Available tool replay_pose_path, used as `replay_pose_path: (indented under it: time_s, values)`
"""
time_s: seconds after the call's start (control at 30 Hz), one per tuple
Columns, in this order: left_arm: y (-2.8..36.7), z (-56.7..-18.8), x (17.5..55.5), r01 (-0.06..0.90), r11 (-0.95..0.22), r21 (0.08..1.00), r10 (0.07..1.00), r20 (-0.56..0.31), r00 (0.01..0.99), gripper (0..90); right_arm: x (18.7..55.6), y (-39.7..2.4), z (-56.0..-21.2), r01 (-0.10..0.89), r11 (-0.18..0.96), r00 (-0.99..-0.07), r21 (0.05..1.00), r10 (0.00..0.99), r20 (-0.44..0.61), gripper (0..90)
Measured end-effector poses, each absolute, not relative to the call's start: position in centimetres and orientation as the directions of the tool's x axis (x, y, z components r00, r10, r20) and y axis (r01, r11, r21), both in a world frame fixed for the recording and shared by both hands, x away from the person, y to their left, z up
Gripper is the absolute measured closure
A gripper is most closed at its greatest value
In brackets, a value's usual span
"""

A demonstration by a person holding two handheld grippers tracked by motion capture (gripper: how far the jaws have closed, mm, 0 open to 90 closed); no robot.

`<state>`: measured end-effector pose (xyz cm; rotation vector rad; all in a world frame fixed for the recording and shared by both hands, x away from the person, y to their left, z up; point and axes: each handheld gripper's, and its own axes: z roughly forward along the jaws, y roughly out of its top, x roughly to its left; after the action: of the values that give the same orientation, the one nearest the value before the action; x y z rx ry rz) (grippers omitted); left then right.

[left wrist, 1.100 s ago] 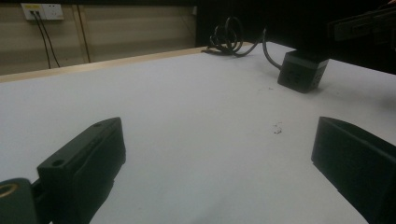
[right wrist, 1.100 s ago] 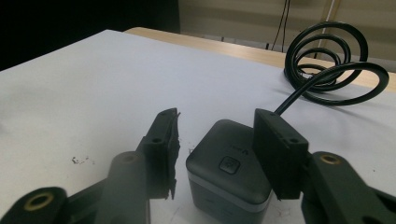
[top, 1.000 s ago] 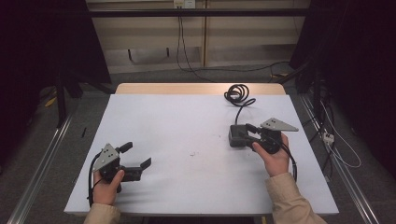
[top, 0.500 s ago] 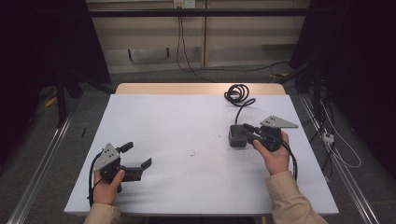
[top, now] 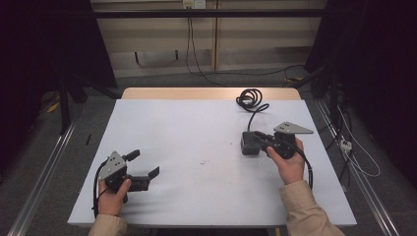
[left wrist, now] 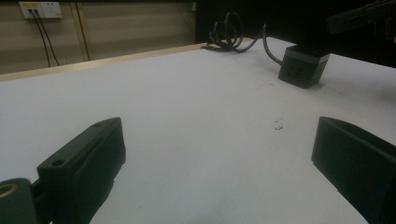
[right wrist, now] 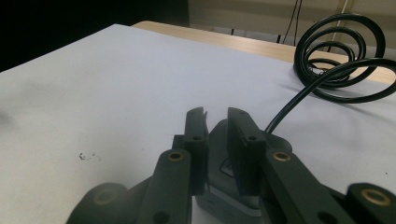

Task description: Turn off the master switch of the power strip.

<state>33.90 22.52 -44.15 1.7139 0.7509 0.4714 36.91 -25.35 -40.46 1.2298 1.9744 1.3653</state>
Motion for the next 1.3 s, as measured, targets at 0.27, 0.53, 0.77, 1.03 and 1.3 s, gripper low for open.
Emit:
replay_pose_path:
  time_s: [0.27, 0.53, 0.77, 1.03, 1.3]
  values:
    - [22.44, -44.16, 34.03, 0.235, -0.143, 0.961, 0.694, -0.072, 0.717, 2.7, 37.04, -25.39, -40.5, 0.423, 0.122, -0.511, 0.898, 0.85, 0.125, 81.2]
    - [22.21, -44.18, 34.15, 0.236, -0.14, 0.962, 0.693, -0.075, 0.717, 2.7, 37.07, -25.41, -40.61, 0.428, 0.135, -0.511, 0.894, 0.851, 0.116, 83.3]
    - [22.13, -44.12, 34.24, 0.23, -0.141, 0.963, 0.691, -0.07, 0.719, 2.6, 37.38, -25.45, -40.86, 0.439, 0.138, -0.511, 0.888, 0.851, 0.12, 85.5]
    - [21.99, -44.17, 34.36, 0.234, -0.131, 0.963, 0.691, -0.081, 0.718, 2.6, 37.65, -25.49, -40.95, 0.44, 0.141, -0.51, 0.887, 0.852, 0.118, 86.4]
    - [21.94, -44.19, 34.36, 0.235, -0.136, 0.962, 0.687, -0.079, 0.722, 2.7, 37.85, -25.46, -40.87, 0.437, 0.143, -0.513, 0.888, 0.85, 0.116, 87.4]
